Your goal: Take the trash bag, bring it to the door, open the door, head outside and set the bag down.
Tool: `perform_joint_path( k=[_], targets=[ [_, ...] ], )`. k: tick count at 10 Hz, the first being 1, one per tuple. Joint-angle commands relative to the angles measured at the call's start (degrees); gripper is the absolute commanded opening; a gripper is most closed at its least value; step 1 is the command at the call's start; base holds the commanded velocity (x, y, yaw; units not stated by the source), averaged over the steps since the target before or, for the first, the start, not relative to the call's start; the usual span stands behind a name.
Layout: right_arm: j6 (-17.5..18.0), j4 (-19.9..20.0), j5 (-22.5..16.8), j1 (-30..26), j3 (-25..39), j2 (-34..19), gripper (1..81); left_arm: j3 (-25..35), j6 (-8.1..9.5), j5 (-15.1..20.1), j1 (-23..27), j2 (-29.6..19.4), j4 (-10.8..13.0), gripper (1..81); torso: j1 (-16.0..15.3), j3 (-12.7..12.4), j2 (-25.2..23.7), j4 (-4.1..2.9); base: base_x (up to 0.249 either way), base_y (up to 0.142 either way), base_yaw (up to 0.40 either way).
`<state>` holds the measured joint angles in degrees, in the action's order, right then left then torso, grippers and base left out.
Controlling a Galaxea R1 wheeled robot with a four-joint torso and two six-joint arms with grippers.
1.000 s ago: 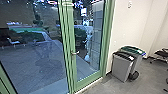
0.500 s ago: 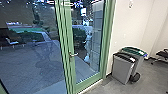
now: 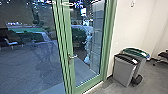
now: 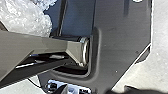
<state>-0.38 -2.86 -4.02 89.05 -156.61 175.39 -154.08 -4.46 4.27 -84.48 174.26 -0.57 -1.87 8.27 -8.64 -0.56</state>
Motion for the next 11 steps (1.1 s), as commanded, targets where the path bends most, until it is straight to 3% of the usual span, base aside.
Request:
perform_joint_path(
  k=[1, 11],
  targets=[
    [-0.2, -0.3, -3.2, -1.6, 0.4, 0.3, 81.1, 0.4, -0.28, 3.4, 2.6, 0.1, 0.4, 1.0, 0.0, 0.0, 0.0, 0.00, 0.162, 0.000, 0.000],
    [-0.2, -0.2, -2.0, -1.2, 0.4, 0.7, 81.1, 0.4, -0.28, 3.2, 2.3, 0.1, 0.4, 1.0, 0.0, 0.0, 0.0, 0.00, 0.160, 0.000, 0.000]
  ],
)
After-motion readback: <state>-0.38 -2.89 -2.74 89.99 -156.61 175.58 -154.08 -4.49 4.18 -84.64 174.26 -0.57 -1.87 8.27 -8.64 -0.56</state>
